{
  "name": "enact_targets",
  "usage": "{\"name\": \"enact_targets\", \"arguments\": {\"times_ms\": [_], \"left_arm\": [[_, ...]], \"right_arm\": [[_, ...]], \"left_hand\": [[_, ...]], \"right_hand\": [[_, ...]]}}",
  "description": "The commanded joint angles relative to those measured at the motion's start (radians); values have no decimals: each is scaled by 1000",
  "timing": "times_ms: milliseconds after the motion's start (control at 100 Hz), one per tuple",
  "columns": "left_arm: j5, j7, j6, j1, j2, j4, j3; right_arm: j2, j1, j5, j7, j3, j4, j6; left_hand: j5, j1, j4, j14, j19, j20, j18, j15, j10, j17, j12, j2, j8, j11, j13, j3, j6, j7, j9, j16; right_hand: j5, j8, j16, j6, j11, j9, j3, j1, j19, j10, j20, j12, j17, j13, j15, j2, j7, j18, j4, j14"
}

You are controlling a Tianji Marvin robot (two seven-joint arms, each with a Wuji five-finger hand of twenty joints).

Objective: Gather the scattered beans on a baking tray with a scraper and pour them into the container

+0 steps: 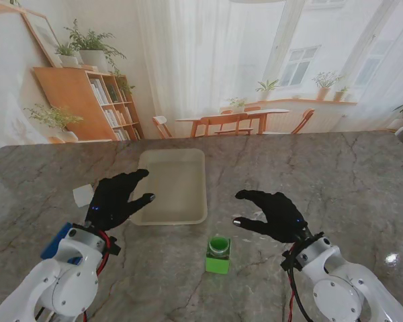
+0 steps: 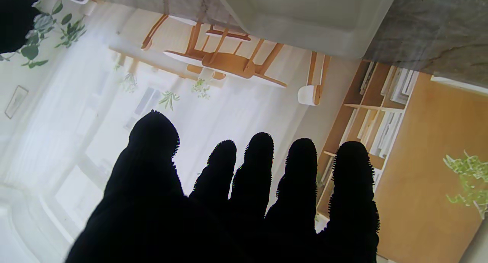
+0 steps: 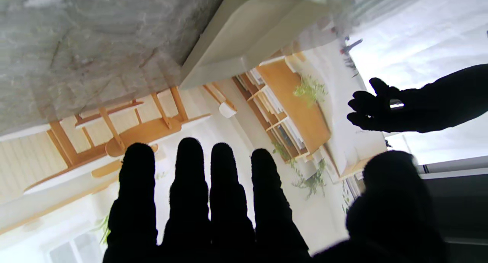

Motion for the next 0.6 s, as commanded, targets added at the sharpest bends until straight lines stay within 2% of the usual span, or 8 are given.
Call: {"name": "enact_targets", "arguments": {"times_ms": [0, 180, 330, 410, 440, 520, 550, 590], "left_arm": [[-9, -4, -4, 27, -9, 20, 21], [-11, 52, 15, 48, -17, 41, 41], [-4, 81, 27, 60, -20, 52, 53], [3, 88, 30, 66, -20, 53, 55], [4, 87, 30, 68, -19, 52, 54], [9, 86, 34, 73, -19, 51, 53], [10, 87, 36, 74, -19, 51, 53], [7, 89, 38, 76, -20, 51, 52]], "right_arm": [[13, -12, 9, 27, 11, 40, -26], [34, -20, -7, 103, 42, 96, -163], [44, -15, -44, 120, 34, 137, -201], [48, -8, -74, 114, 18, 157, -201], [49, -3, -86, 107, 9, 167, -200], [52, 10, -109, 91, -18, 192, -201], [53, 15, -125, 79, -28, 200, -203], [55, 20, -146, 67, -40, 209, -204]], "left_hand": [[13, -15, -82, -8, 20, 29, 19, 1, -14, -1, 13, 50, 14, -2, 26, -19, -19, 9, 14, 11], [12, -15, -82, -4, 21, 27, 19, -3, -11, -6, 15, 50, 15, -5, 22, -20, -13, 5, 13, 15], [13, -11, -81, -3, 17, 24, 21, -5, -13, -8, 15, 50, 15, -6, 22, -19, -15, 3, 15, 16], [13, -10, -81, -4, 16, 23, 20, -6, -13, -8, 15, 50, 15, -5, 22, -18, -15, 2, 16, 17], [14, -11, -81, -4, 17, 22, 21, -6, -13, -6, 15, 50, 15, -6, 23, -19, -15, 2, 16, 17], [14, -11, -81, -7, 14, 21, 21, -6, -14, -8, 15, 53, 15, -6, 23, -19, -16, 2, 15, 17], [13, -11, -82, -6, 14, 20, 21, -6, -12, -8, 15, 54, 15, -6, 23, -19, -15, 1, 15, 17], [13, -11, -82, -6, 14, 20, 19, -6, -13, -8, 16, 56, 15, -6, 23, -19, -15, 1, 16, 18]], "right_hand": [[-62, -38, -25, 48, -44, -67, 0, -51, -53, 24, -32, -35, -60, -69, -48, -6, -53, -5, 27, 28], [-235, -77, -53, 146, -88, -246, -13, -127, -143, 107, -72, -69, -165, -225, -107, 4, -158, -21, 20, 85], [-301, -73, -54, 212, -72, -326, -10, -142, -138, 157, -73, -66, -202, -276, -91, 4, -223, -10, 17, 112], [-287, -161, -44, 247, -63, -355, -8, -144, -124, 177, -67, -57, -209, -283, -72, 5, -261, 0, 18, 123], [-282, -261, -36, 260, -62, -360, -3, -147, -119, 185, -63, -50, -208, -277, -64, 3, -249, 5, 18, 124], [-279, -314, -23, 285, -59, -382, 3, -149, -107, 197, -56, -42, -211, -280, -44, 1, -265, 12, 18, 128], [-267, -420, -19, 294, -59, -382, 20, -161, -106, 203, -48, -32, -208, -279, -40, -3, -261, 17, 17, 129], [-266, -438, -18, 304, -61, -390, 24, -166, -105, 209, -46, -31, -208, -281, -38, 0, -261, 20, 16, 132]]}}
